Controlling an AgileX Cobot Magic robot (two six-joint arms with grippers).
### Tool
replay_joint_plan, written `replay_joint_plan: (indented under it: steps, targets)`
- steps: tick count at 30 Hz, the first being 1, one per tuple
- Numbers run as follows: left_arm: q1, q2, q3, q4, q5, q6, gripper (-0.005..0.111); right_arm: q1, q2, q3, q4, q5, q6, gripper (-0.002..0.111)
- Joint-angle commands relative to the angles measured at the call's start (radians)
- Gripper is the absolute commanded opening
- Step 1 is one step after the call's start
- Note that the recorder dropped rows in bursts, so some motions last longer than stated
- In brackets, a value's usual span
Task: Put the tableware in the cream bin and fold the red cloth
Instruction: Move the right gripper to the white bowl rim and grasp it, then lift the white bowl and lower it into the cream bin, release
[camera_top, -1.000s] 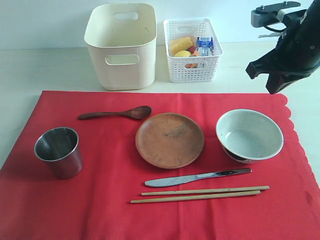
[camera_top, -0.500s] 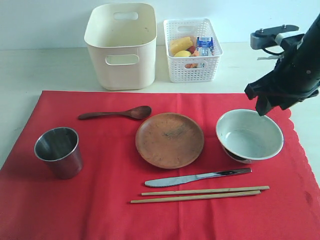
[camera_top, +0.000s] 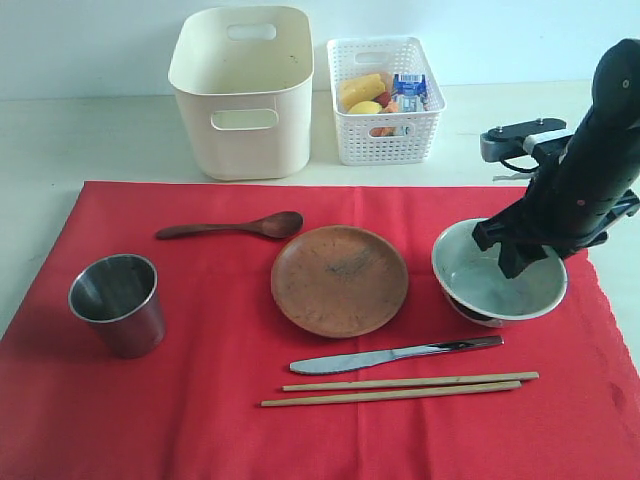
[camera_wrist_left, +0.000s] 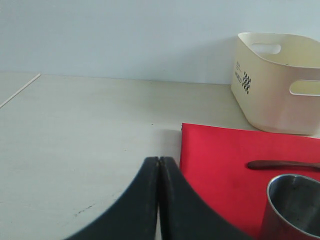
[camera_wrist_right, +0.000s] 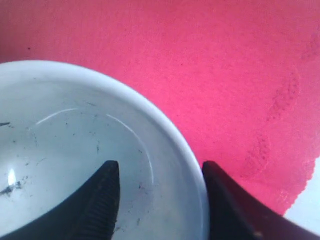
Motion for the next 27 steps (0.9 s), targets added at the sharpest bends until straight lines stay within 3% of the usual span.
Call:
replay_joint_plan:
  steps: [1, 3, 9, 27]
  targets:
    - [-0.006, -0.005, 0.001, -0.005, -0.001, -0.001, 0.003, -0.003, -0.001, 0.002, -0.001, -0.012, -0.006, 0.03]
    - [-0.006, -0.005, 0.001, -0.005, -0.001, -0.001, 0.003, -0.003, -0.001, 0.002, -0.001, -0.012, -0.006, 0.018]
    - [-0.006, -0.005, 0.001, -0.005, -0.001, -0.001, 0.003, -0.003, -0.001, 0.002, -0.001, -0.012, -0.006, 0.0]
    - [-0.006, -0.005, 0.001, -0.005, -0.001, -0.001, 0.003, -0.003, -0.06, 0.0, 0.026, -0.009, -0.009, 0.0]
